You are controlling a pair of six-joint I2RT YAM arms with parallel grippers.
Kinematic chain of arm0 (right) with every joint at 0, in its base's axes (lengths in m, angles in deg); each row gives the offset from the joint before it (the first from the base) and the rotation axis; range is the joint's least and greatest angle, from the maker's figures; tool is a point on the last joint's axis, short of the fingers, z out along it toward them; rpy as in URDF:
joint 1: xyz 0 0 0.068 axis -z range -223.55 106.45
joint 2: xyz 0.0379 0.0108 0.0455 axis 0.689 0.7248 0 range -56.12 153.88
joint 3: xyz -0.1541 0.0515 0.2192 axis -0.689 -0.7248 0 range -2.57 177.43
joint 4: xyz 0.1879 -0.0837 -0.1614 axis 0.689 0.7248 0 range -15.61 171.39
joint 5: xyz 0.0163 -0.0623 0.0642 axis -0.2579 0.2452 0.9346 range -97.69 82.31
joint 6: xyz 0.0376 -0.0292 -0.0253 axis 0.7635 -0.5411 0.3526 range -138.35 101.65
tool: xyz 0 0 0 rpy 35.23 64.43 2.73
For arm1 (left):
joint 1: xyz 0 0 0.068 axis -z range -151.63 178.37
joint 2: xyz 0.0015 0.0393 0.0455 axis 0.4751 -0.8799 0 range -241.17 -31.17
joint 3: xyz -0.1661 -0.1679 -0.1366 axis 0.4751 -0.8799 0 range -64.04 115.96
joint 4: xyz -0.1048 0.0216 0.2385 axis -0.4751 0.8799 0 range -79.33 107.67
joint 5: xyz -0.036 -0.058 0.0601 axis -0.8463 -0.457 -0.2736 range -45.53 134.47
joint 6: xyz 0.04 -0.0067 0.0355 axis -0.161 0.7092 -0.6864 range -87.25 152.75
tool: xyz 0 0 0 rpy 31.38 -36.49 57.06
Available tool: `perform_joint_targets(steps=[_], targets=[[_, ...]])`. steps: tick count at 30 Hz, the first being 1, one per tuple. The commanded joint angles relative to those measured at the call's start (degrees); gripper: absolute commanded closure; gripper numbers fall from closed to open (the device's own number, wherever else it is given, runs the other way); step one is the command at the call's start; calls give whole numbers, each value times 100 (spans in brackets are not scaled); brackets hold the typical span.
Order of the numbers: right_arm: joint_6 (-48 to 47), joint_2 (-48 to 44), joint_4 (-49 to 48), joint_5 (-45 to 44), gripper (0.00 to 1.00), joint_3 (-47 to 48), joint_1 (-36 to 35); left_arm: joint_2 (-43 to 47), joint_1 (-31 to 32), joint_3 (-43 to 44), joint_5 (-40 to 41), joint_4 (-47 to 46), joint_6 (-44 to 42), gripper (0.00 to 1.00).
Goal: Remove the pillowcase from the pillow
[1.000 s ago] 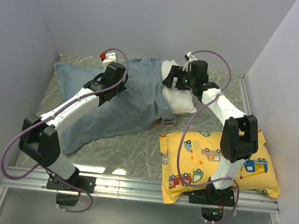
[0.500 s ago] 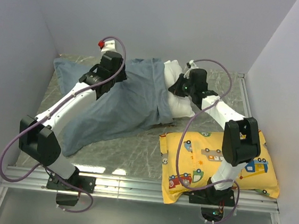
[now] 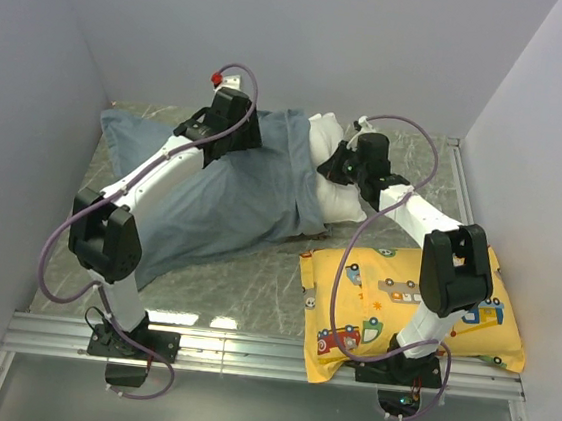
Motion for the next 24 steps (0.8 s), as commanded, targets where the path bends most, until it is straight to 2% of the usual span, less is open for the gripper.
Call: perform_joint_targets(steps=[1,2,4,5,6,8,12,17,24], targets=[[-55,47,400,-277,100,-57,-72,-67,2,235,-283,173,116,33],[-64,47,409,-303,100,-40,-81,-59,-7,200,-274,138,125,34],[-73,30,470,-356,100,4,-81,-32,-7,121,-239,86,152,48],[-73,29,497,-382,100,39,-81,-32,-7,138,-161,94,152,58],[-64,29,566,-426,100,101,-81,-32,1,173,-99,120,134,79],[-82,3,733,-602,100,215,-72,-84,-7,330,76,164,82,100],[-21,-93,953,-936,100,338,-20,-208,-112,726,418,331,-94,100],[94,-427,1138,-1349,100,313,200,-190,-630,1121,657,393,-296,100],[419,-1129,1305,-1524,100,14,1043,-138,-2079,1684,271,419,-174,100]])
